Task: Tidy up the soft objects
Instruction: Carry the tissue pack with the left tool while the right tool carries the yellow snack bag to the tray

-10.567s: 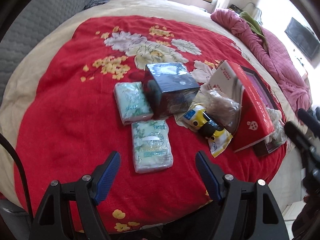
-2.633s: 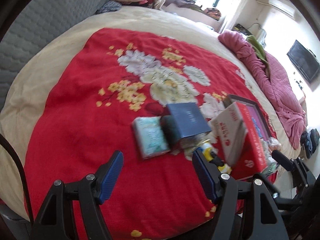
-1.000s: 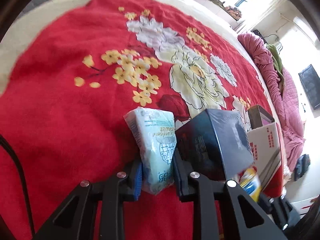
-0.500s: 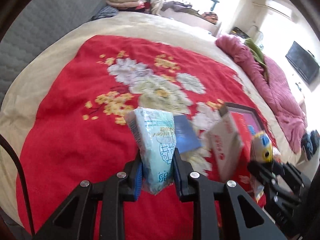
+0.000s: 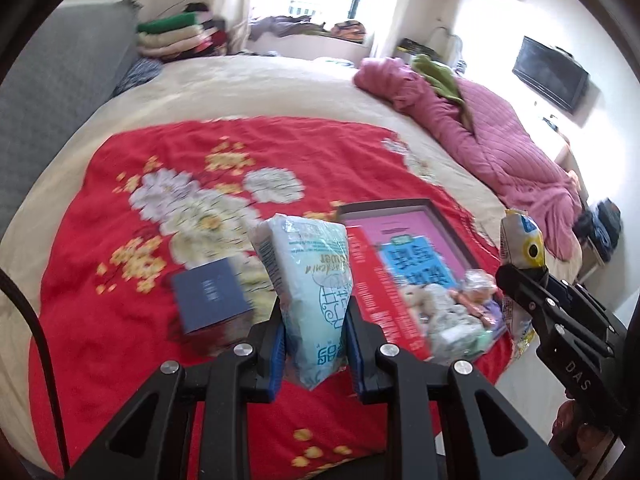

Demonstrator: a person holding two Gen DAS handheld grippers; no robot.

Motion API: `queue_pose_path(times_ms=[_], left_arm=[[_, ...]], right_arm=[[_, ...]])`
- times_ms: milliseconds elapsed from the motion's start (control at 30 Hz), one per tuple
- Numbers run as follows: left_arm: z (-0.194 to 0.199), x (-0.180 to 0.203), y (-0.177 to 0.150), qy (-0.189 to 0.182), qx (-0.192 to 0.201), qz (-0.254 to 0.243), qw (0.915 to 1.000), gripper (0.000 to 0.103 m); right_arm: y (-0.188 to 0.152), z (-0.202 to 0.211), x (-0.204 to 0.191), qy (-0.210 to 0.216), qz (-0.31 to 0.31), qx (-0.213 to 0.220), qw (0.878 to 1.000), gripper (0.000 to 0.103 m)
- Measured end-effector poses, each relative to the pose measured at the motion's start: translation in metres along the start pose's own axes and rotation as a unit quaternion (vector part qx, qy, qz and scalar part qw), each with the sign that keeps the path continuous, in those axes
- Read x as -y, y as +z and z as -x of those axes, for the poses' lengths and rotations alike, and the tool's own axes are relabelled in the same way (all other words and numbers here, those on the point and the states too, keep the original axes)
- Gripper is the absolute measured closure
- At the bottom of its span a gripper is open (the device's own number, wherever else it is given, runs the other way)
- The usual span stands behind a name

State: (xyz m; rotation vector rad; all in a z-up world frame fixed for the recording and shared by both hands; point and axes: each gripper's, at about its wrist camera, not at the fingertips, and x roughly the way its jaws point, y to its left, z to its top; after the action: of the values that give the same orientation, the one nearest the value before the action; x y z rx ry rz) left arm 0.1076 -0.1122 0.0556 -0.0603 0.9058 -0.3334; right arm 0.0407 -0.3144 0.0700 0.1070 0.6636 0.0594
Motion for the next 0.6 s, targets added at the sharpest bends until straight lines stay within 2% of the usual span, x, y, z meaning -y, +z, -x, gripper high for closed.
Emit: queue_pose_path(times_ms=[267, 600], left_arm=[[-0.012, 0.059, 0.009, -0.012, -0.006, -0.048, 0.9987, 0.077], [-0.046, 0.106, 0.008, -0.025, -0.036, -0.088, 0.9952, 0.077]], right_arm=[[-0.006, 0.02, 0.049, -0.028, -0.033, 0.019, 0.999, 0.065], [-0.022, 0.015, 0.091, -0.045, -0.071, 0.009, 0.996, 0.065]])
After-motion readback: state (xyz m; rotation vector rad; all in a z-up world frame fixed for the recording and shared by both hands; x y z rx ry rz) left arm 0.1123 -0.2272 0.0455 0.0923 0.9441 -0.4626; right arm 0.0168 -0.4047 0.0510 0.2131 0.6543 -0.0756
